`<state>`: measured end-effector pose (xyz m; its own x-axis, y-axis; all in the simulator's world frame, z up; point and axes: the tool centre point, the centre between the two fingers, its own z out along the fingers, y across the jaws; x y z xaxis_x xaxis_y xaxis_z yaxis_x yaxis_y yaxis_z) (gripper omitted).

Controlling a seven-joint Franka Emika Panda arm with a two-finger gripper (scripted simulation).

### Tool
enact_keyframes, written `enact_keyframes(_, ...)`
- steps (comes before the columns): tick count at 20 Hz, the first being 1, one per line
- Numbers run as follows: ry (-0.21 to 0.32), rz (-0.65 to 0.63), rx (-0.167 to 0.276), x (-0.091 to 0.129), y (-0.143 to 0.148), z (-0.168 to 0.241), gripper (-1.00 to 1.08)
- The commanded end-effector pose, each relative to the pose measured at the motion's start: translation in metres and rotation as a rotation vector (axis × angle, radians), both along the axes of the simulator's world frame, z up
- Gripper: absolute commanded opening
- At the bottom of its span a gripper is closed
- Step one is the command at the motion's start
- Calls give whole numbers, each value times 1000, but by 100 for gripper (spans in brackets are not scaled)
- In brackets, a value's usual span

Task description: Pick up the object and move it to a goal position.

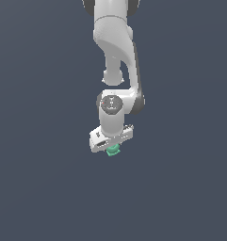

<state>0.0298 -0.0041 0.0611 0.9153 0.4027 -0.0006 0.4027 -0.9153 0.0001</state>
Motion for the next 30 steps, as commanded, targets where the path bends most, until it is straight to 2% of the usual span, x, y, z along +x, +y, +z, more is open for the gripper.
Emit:
enact_keyframes(1, -1, 0, 0, 5, 1, 14, -100)
enact_keyframes(19, -1, 1, 0, 64, 17, 168, -100)
enact_keyframes(30, -1, 1, 0, 86, 22, 217, -100)
